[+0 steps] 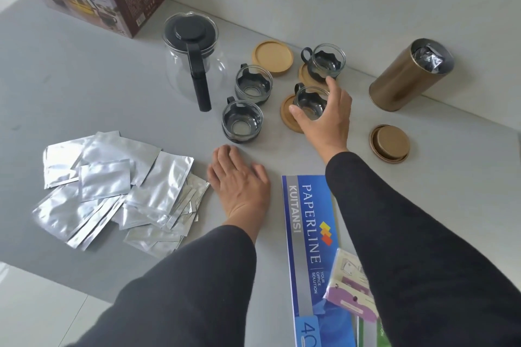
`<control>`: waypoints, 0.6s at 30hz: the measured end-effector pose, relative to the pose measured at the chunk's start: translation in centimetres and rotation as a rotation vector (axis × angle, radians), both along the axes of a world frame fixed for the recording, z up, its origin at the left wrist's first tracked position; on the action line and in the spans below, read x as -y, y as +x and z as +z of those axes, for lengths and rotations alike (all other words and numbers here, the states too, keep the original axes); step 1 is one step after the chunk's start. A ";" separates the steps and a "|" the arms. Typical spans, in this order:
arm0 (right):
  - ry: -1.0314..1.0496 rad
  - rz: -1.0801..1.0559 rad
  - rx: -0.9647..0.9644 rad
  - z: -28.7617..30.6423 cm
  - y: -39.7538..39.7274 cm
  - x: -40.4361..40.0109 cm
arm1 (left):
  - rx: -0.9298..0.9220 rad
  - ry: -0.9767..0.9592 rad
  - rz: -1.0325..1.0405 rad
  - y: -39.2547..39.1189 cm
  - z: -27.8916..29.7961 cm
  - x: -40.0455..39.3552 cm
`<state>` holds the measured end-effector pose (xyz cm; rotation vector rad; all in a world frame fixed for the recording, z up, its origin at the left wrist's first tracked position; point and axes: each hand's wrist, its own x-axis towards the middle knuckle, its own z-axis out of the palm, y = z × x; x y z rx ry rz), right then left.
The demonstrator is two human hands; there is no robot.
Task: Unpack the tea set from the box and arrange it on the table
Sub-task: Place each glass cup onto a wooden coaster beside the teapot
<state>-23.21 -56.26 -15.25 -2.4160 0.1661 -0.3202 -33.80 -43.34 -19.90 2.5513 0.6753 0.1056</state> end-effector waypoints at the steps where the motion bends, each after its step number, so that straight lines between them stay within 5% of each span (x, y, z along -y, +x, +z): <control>1: -0.023 -0.013 0.026 0.3 -0.5 -0.1 | -0.002 -0.005 -0.002 0.0 0.0 -0.1; 18: -0.040 0.044 0.112 7.6 -4.9 -3.3 | -0.065 -0.239 -0.085 1.8 6.5 -5.3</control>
